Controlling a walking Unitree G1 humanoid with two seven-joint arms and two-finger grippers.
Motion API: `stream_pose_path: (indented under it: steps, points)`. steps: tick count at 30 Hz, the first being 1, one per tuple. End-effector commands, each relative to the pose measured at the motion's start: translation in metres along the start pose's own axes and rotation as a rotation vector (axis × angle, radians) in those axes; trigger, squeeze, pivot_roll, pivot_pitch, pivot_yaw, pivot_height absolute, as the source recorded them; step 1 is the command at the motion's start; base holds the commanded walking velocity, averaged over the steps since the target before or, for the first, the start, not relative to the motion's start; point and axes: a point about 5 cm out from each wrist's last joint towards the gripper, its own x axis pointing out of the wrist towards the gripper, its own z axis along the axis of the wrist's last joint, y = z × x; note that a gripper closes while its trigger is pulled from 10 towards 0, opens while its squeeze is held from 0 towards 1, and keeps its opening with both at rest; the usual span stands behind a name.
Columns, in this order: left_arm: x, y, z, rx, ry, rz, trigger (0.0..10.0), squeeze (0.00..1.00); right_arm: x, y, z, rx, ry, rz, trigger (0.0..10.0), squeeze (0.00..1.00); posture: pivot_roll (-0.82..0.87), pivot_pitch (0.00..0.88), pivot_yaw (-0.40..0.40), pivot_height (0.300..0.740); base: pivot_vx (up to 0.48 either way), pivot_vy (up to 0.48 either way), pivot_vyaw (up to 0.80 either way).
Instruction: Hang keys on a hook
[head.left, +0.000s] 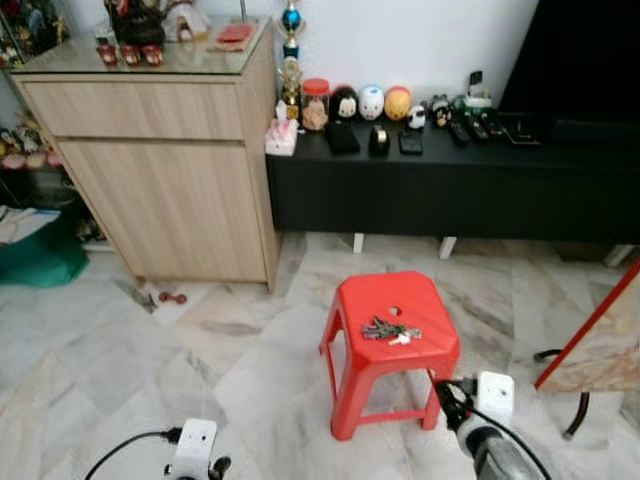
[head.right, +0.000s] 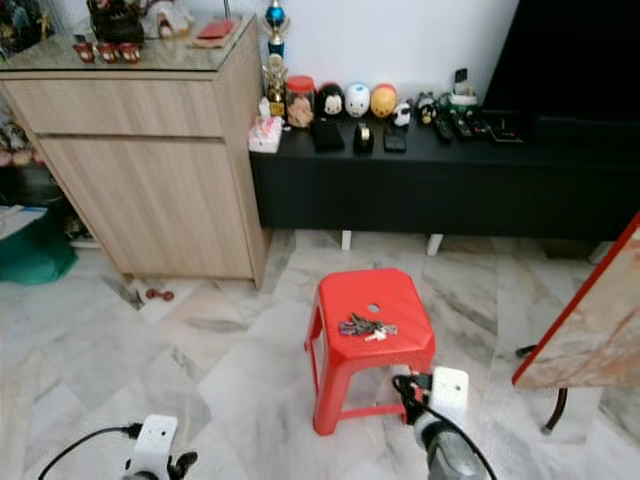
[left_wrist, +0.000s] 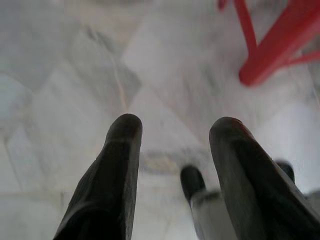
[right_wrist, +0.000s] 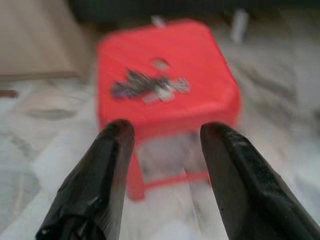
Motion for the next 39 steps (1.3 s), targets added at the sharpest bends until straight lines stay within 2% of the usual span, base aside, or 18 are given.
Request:
stream_pose_path:
  steps: [1, 6, 12, 17, 26, 39]
  points:
    - [0.001, 0.004, 0.006, -0.014, -0.038, 0.008, 10.0, 0.0, 0.003, 0.008, 0.012, -0.041, -0.069, 0.046, 10.0, 0.0, 0.03, 0.0, -0.015, 0.74, 0.0, 0.0, 0.0]
    - [-0.001, 0.003, 0.002, -0.035, -0.042, 0.004, 10.0, 0.0, 0.002, 0.015, 0.023, -0.047, -0.165, 0.068, 10.0, 0.0, 0.02, 0.0, -0.016, 0.74, 0.0, 0.0, 0.0]
    - [-0.013, 0.004, -0.033, -0.046, 0.09, 0.029, 10.0, 0.0, -0.002, 0.02, 0.022, -0.05, -0.194, 0.07, 10.0, 0.0, 0.0, 0.0, -0.017, 0.74, 0.0, 0.0, 0.0]
    - [-0.02, 0.006, -0.052, -0.045, 0.152, 0.031, 10.0, 0.0, -0.005, 0.02, 0.018, -0.06, -0.181, 0.073, 10.0, 0.0, 0.01, 0.0, -0.024, 0.74, 0.0, 0.0, 0.0]
    - [-0.023, 0.006, -0.058, -0.046, 0.186, 0.031, 10.0, 0.0, -0.006, 0.018, 0.015, -0.062, -0.164, 0.064, 10.0, 0.0, 0.01, 0.0, -0.031, 0.74, 0.216, 0.0, 0.0]
    - [-0.02, 0.007, -0.055, -0.046, 0.2, 0.032, 10.0, 0.0, -0.006, 0.013, 0.015, -0.081, -0.148, 0.062, 10.0, 0.0, 0.0, 0.0, -0.029, 0.74, 0.253, 0.0, 0.0]
